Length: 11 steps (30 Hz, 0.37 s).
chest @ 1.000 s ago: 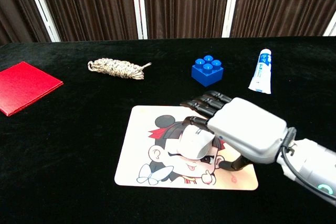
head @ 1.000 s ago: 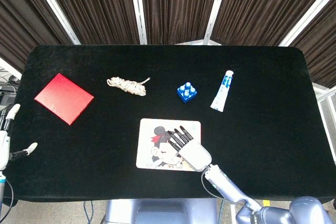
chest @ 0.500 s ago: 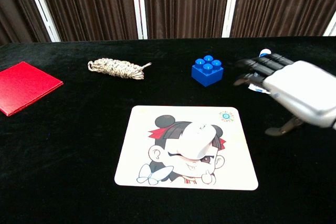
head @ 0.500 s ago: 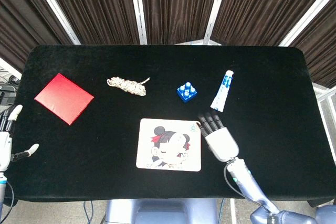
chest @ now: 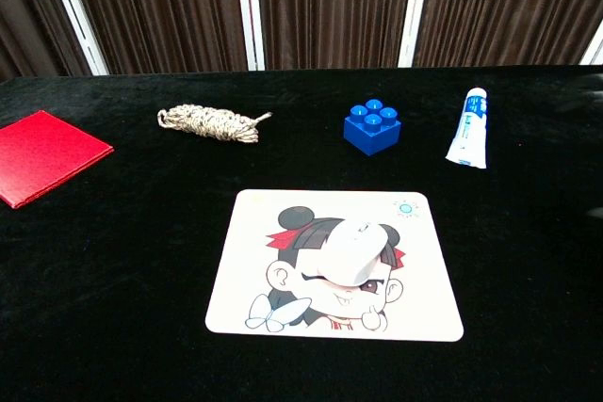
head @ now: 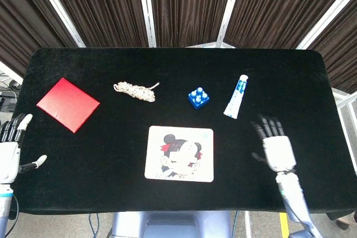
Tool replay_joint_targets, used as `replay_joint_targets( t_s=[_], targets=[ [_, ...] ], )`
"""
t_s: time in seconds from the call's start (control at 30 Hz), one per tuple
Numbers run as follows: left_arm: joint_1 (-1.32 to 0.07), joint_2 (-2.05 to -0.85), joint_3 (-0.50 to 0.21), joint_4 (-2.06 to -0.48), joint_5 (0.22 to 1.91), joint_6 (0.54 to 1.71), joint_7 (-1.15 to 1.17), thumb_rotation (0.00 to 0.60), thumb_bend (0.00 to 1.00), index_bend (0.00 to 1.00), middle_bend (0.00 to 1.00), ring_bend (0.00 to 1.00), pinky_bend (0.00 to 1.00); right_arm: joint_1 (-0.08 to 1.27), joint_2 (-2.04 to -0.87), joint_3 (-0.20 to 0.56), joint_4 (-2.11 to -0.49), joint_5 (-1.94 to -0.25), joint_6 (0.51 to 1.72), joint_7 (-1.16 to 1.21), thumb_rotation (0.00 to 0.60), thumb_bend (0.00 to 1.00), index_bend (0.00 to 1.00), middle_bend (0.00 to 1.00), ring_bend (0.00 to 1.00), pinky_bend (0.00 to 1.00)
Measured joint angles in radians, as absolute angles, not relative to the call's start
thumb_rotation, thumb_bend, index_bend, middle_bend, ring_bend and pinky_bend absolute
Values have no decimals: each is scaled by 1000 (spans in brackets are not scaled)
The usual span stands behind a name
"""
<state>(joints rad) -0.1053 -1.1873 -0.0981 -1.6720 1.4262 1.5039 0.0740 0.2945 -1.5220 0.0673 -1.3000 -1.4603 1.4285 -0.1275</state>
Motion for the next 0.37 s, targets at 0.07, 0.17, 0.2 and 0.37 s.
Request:
replay_joint_targets(
  t_s=[0.07,0.17,0.2,0.37],
  targets=[
    [-106,-1190,-95,-1668,1433,1504,76,600,125,0,0,0,0,266,-1500,66,-1305,-1446,1443,-91,600,0,116,0,0,0],
    [-107,-1196,-88,-1656,1442,1501,80,600,124,0,0,0,0,235,-1478,64,-1315,-1427,1454,-38,600,0,87,0,0,0],
    [-108,-1198,-86,-1652,1444,1499,80,600,125,0,0,0,0,231,-1473,64,-1318,-1423,1454,-29,600,0,81,0,0,0],
    [-113,-1212,-78,-1631,1448,1485,84,600,123,0,0,0,0,197,-1438,63,-1339,-1400,1452,1,600,0,60,0,0,0]
  ],
)
